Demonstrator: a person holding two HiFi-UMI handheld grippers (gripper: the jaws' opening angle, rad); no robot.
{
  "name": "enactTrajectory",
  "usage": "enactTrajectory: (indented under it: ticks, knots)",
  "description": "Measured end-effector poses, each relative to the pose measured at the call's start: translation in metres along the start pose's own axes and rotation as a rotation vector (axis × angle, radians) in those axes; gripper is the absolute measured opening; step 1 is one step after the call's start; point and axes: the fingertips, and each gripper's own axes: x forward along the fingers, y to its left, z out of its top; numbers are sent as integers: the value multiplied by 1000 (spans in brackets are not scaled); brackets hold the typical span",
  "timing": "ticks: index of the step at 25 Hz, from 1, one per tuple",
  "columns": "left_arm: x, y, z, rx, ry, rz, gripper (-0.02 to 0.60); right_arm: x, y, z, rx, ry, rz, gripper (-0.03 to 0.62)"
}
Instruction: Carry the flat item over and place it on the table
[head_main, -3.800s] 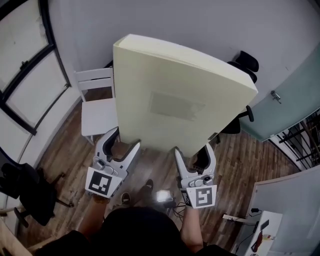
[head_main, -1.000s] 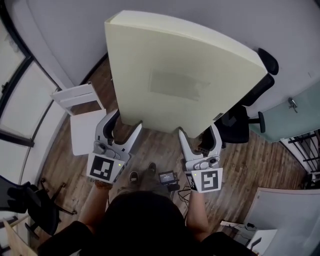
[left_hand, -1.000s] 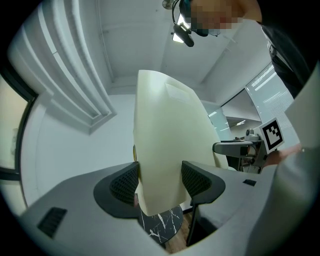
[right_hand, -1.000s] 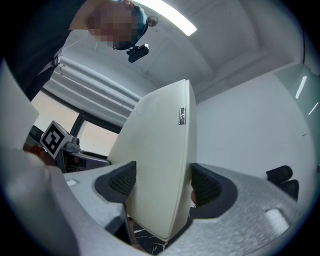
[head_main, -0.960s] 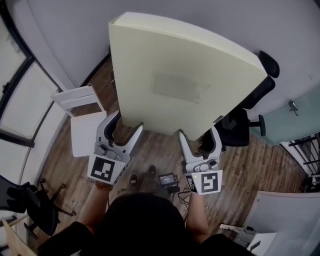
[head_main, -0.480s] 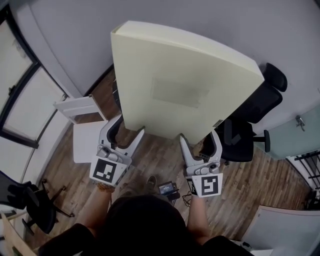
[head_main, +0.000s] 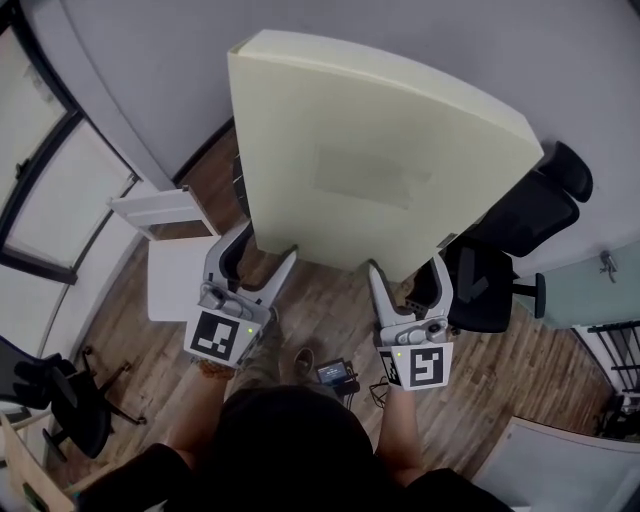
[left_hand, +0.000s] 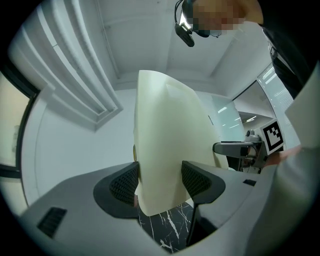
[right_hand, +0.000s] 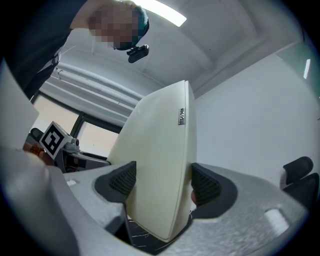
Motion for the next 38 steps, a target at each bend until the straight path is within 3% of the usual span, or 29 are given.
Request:
enactTrajectory:
  ticks: [9, 21, 27, 38]
  knots:
    - [32, 92, -4, -44, -40, -58, 273, 91, 24, -13, -22, 35, -54, 342]
    - [85, 134, -27, -107, -19, -126, 273, 142, 11, -39, -60, 93, -111, 342]
    - [137, 143, -37, -94, 10, -107, 273, 177, -29, -61, -38, 87, -91, 342]
    - [254, 156, -44, -51, 44, 16, 273, 257, -131, -101, 24, 39, 6, 342]
